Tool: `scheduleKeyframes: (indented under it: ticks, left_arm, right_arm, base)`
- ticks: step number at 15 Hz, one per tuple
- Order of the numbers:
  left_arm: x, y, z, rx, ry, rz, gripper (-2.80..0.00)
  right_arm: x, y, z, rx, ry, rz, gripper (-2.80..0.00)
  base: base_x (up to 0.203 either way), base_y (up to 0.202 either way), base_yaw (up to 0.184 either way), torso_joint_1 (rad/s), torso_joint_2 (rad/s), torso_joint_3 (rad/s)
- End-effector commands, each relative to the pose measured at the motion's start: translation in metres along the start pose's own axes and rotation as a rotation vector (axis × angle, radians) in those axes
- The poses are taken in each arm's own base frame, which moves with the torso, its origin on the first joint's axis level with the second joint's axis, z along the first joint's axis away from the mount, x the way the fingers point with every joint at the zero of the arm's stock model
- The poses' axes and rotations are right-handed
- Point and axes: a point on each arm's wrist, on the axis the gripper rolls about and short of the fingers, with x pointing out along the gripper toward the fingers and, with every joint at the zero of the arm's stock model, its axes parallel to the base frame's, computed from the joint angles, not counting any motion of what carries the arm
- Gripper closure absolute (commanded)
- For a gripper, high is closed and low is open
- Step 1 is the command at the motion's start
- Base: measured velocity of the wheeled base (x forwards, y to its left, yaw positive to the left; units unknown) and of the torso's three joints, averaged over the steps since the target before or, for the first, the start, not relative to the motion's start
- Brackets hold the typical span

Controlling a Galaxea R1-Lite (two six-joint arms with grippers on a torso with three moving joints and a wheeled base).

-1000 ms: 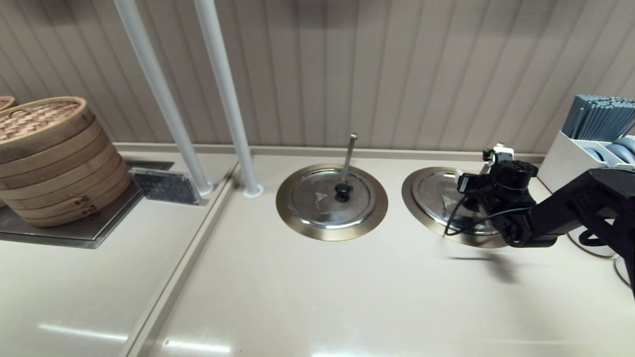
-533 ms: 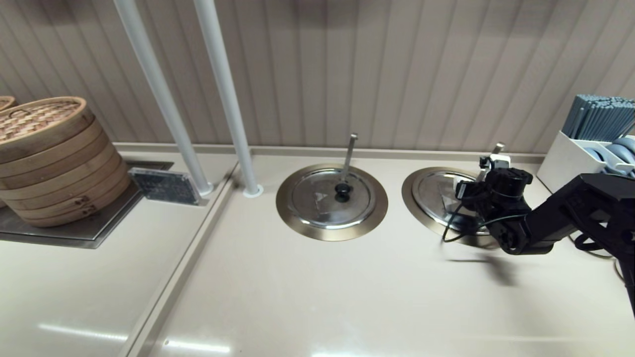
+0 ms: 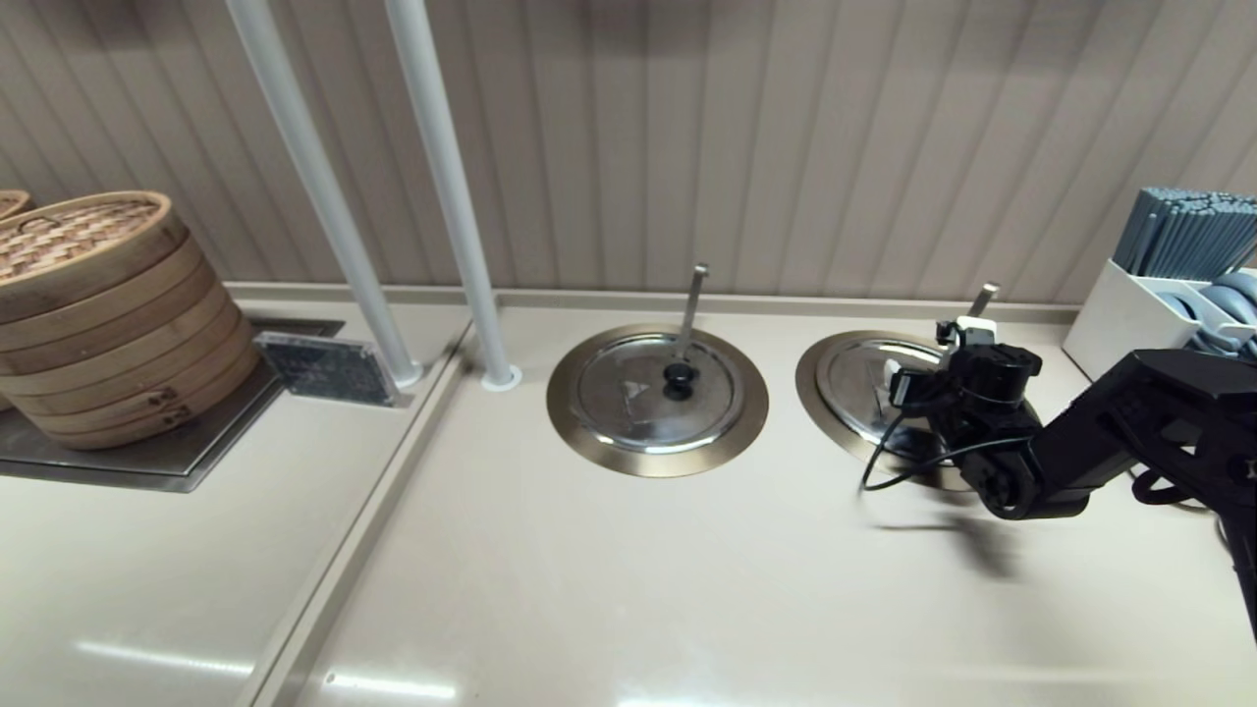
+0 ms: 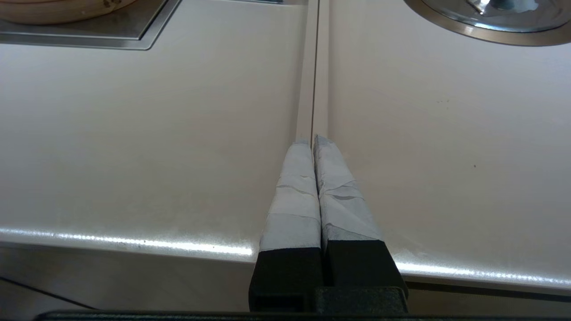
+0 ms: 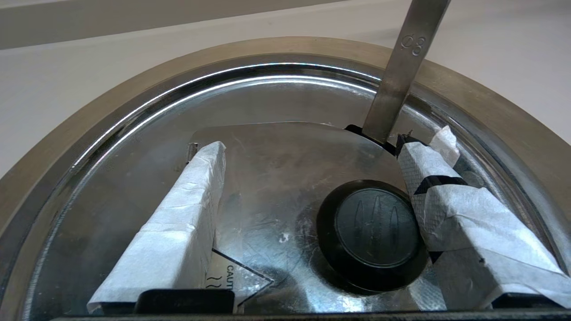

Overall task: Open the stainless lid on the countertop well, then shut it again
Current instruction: Open the lid

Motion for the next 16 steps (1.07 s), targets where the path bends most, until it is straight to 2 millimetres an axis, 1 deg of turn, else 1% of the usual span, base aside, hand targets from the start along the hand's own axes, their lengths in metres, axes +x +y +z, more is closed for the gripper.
scheduleKeyframes:
  ticks: [1, 11, 16]
  left_arm:
    - [0.000, 0.000, 0.000, 0.001, 0.000, 0.000, 0.00]
    - [0.000, 0.000, 0.000, 0.000, 0.000, 0.000, 0.00]
    - [0.000, 0.000, 0.000, 0.000, 0.000, 0.000, 0.00]
  right_arm:
    - [-0.001, 0.000, 0.002, 0.004, -0.007, -0.001, -2.80]
    - [0.004, -0.009, 0.000, 0.008, -0.004, -0.023, -2.80]
    - [0.006, -0.010, -0.010, 0.003, 0.018, -0.022, -2.80]
  base:
    - [0.000, 0.000, 0.000, 0.000, 0.00, 0.000]
    - [0.000, 0.000, 0.000, 0.000, 0.00, 0.000]
    - [0.000, 0.000, 0.000, 0.000, 0.00, 0.000]
